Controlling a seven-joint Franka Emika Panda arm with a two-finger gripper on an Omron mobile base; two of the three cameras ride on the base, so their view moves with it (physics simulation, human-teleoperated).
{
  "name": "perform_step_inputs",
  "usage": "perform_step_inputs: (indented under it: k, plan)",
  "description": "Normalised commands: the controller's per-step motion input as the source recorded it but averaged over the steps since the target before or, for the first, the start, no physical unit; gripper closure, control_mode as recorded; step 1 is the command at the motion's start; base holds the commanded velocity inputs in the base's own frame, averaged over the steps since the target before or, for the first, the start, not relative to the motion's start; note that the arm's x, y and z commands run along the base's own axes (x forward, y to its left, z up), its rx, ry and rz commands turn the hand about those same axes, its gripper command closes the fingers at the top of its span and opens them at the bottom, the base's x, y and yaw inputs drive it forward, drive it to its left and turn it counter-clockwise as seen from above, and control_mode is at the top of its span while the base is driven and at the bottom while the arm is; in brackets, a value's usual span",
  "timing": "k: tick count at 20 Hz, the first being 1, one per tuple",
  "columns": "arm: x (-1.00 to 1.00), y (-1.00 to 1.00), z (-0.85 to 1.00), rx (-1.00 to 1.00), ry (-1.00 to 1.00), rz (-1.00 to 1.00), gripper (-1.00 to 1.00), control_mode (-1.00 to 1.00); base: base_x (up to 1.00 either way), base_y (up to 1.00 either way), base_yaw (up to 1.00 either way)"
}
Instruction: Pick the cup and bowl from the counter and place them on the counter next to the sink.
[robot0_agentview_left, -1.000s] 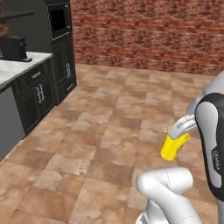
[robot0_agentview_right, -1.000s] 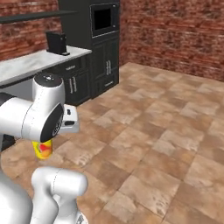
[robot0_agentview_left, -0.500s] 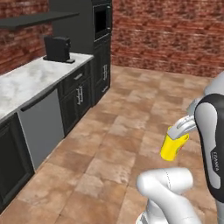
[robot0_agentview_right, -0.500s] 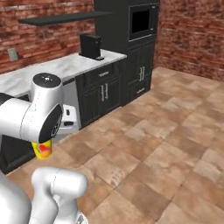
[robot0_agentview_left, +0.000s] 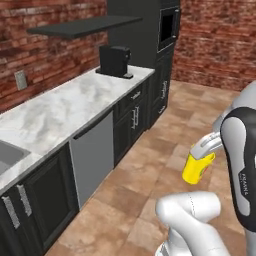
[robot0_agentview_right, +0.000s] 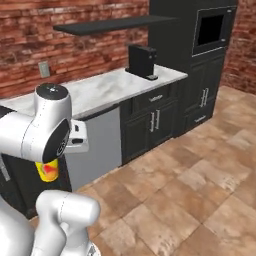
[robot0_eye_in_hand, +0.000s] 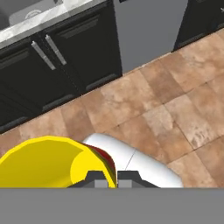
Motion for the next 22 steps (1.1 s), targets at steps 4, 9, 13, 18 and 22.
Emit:
perform_step_inputs:
  k: [4, 9, 13, 18, 22]
  plan:
    - [0.0, 0.0, 0.0, 0.0, 0.0, 0.0, 1.0, 1.0, 1.0, -0.01, 0.33]
    - [0.0, 0.0, 0.0, 0.0, 0.0, 0.0, 1.0, 1.0, 1.0, -0.34, 0.41]
    - [0.0, 0.0, 0.0, 0.0, 0.0, 0.0, 1.0, 1.0, 1.0, -0.41, 0.47]
    - [0.0, 0.0, 0.0, 0.0, 0.0, 0.0, 1.0, 1.0, 1.0, -0.06, 0.41]
    - [0.0, 0.0, 0.0, 0.0, 0.0, 0.0, 1.0, 1.0, 0.89, 0.33, 0.14]
